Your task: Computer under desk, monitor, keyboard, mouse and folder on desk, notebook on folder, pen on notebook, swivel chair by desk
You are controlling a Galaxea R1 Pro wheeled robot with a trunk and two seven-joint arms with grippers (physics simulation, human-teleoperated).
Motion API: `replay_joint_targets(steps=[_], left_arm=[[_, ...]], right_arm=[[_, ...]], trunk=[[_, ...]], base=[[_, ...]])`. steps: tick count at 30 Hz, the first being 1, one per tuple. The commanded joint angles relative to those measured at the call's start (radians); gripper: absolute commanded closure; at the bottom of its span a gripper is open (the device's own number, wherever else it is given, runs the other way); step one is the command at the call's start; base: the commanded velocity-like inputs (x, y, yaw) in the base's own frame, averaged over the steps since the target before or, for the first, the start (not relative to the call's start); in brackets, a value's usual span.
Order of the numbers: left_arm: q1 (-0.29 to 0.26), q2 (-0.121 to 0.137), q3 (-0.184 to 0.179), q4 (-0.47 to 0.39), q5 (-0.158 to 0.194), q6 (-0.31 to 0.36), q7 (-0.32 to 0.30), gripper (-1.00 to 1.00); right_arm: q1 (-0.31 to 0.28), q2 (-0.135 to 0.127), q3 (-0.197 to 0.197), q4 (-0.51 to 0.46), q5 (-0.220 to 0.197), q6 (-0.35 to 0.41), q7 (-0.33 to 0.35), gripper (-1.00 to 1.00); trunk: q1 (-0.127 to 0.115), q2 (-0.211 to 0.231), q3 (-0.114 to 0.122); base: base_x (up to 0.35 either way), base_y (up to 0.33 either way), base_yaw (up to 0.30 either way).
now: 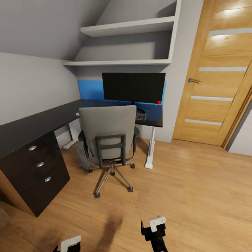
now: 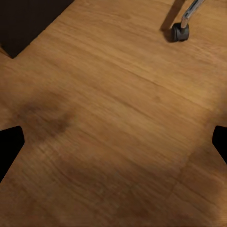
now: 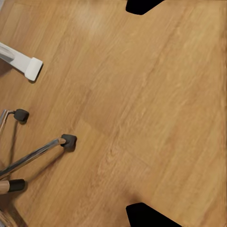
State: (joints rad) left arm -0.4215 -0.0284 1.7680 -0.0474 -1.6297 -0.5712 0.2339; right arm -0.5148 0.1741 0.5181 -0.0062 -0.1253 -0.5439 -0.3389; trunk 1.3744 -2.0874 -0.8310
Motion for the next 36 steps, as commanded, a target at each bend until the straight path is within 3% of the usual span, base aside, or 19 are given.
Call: replay_joint_targets(steps=[1, 2, 3, 12, 14, 18, 25, 27, 30, 33, 36], left_arm=[[0.002, 0.000, 0.002, -0.002, -0.004, -0.002, 0.006, -1.00], [0.004, 0.001, 0.002, -0.002, 0.004, -0.002, 0.006, -1.00], [0.009, 0.003, 0.001, -0.002, 0.052, -0.003, 0.005, -1.00], [0.035, 0.019, 0.000, -0.001, 0.075, -0.001, -0.001, -1.00], [0.050, 0.021, 0.000, 0.000, 0.075, -0.002, -0.098, -1.00], [0.052, 0.035, 0.000, -0.001, 0.077, -0.001, -0.215, -1.00], [0.053, 0.047, 0.001, -0.002, 0.077, 0.010, -0.277, -1.00], [0.053, 0.049, 0.001, -0.002, 0.077, 0.024, -0.283, -1.00], [0.058, 0.049, 0.000, -0.002, 0.078, 0.130, -0.306, -1.00], [0.068, 0.050, 0.001, -0.004, 0.091, 0.192, -0.307, -1.00], [0.076, 0.049, 0.001, -0.025, 0.128, 0.177, -0.290, -1.00]], right_arm=[[0.001, 0.000, 0.009, 0.002, -0.010, -0.006, 0.000, -1.00], [0.002, 0.000, 0.009, 0.003, -0.011, -0.007, 0.002, -1.00], [0.006, 0.000, 0.008, 0.013, -0.016, -0.010, 0.020, -1.00], [0.014, 0.000, 0.006, 0.028, -0.046, -0.013, 0.032, -1.00], [0.014, 0.000, 0.006, 0.028, -0.046, -0.013, 0.033, -1.00], [0.015, 0.000, 0.006, 0.028, -0.047, -0.021, 0.034, -1.00], [0.015, 0.000, 0.005, 0.028, -0.047, -0.042, 0.033, -1.00], [0.015, 0.000, 0.005, 0.028, -0.047, -0.043, 0.034, -1.00], [0.015, 0.000, 0.005, 0.028, -0.047, -0.044, 0.033, -1.00], [0.015, 0.000, 0.005, 0.028, -0.047, -0.045, 0.033, -1.00], [0.014, 0.000, 0.005, 0.028, -0.047, -0.045, 0.034, -1.00]], trunk=[[-0.004, 0.007, 0.002], [-0.008, 0.014, 0.005], [-0.012, 0.021, 0.009], [-0.046, 0.084, 0.037], [-0.054, 0.098, 0.043], [-0.069, 0.126, 0.056], [-0.096, 0.175, 0.078], [-0.104, 0.189, 0.084], [-0.115, 0.210, 0.093], [-0.127, 0.231, 0.103], [-0.138, 0.252, 0.112]], base=[[0.000, 0.000, 0.000], [0.000, 0.000, 0.000], [0.000, 0.000, 0.000], [0.000, 0.000, 0.000], [0.000, 0.000, 0.000], [0.000, 0.000, 0.000], [0.000, 0.000, 0.000], [0.000, 0.000, 0.000], [0.000, 0.000, 0.000], [0.000, 0.000, 0.000], [0.000, 0.000, 0.000]])
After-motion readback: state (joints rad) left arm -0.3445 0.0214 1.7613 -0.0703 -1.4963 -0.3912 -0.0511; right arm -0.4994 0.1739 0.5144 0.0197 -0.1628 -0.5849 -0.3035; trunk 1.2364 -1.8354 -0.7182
